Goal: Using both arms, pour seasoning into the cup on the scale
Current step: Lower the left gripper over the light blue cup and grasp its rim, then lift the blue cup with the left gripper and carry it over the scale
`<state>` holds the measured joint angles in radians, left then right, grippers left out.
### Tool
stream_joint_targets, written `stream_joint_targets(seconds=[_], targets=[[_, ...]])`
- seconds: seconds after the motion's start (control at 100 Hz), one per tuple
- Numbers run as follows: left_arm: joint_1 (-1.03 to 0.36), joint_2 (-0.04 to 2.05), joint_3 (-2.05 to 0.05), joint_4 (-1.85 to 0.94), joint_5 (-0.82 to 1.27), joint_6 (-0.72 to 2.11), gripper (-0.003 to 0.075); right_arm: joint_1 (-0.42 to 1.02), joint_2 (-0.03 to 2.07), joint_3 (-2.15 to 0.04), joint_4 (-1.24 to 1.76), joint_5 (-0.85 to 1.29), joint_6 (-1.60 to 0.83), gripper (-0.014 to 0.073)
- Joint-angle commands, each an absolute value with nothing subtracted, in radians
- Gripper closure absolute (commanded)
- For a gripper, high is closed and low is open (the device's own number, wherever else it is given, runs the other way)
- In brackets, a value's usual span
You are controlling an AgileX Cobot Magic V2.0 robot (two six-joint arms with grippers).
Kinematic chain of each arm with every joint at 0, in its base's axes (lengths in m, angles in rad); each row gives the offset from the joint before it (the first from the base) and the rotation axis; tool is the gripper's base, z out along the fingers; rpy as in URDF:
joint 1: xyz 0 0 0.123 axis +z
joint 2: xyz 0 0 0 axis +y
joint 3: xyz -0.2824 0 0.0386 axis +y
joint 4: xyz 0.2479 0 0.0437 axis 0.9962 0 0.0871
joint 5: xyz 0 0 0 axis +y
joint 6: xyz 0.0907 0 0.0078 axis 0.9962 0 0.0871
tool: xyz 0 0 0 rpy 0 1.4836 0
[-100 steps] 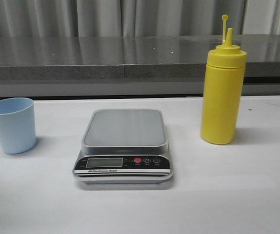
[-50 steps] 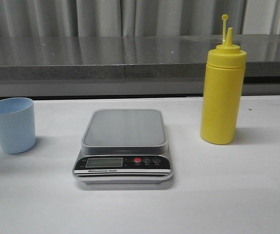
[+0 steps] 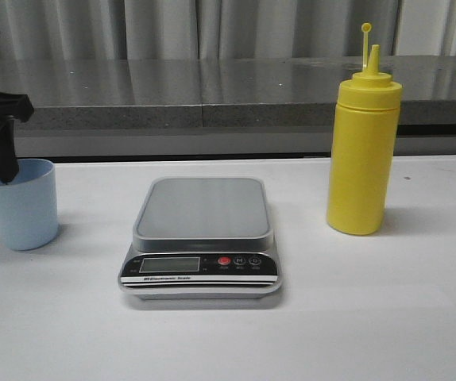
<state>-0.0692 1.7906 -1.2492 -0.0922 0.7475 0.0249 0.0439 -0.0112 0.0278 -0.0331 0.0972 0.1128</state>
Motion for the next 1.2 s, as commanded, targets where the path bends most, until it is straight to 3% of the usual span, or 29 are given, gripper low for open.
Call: stream_joint_targets(seconds=[0.0, 0.21, 0.49, 0.66, 0.98, 1.19], targets=[[-0.078, 1.768, -1.282, -0.107, 0.722, 0.026, 0.0312, 0.037, -0.032, 0.009, -0.035, 0.022, 0.111, 0.0661], [-0.078, 1.802, -1.282, -0.107, 0.715, 0.026, 0.0337, 0.037, -0.032, 0.009, -0.035, 0.022, 0.111, 0.0661], [-0.078, 1.802, -1.284, -0.107, 0.706, 0.026, 0.0619, 0.037, -0.032, 0.009, -0.035, 0.022, 0.111, 0.0661], [-0.078, 1.802, -1.284, -0.107, 0.706, 0.026, 0.0741, 0.037, -0.032, 0.009, -0.035, 0.022, 0.111, 0.0661], [-0.086, 1.775, -1.33, -0.107, 0.72, 0.026, 0.0741, 0.037, -0.032, 0.009, -0.035, 0.022, 0.111, 0.0661], [-0.172, 1.75, -1.467, -0.107, 0.781, 0.049, 0.0741, 0.037, -0.032, 0.009, -0.035, 0.022, 0.111, 0.0661]])
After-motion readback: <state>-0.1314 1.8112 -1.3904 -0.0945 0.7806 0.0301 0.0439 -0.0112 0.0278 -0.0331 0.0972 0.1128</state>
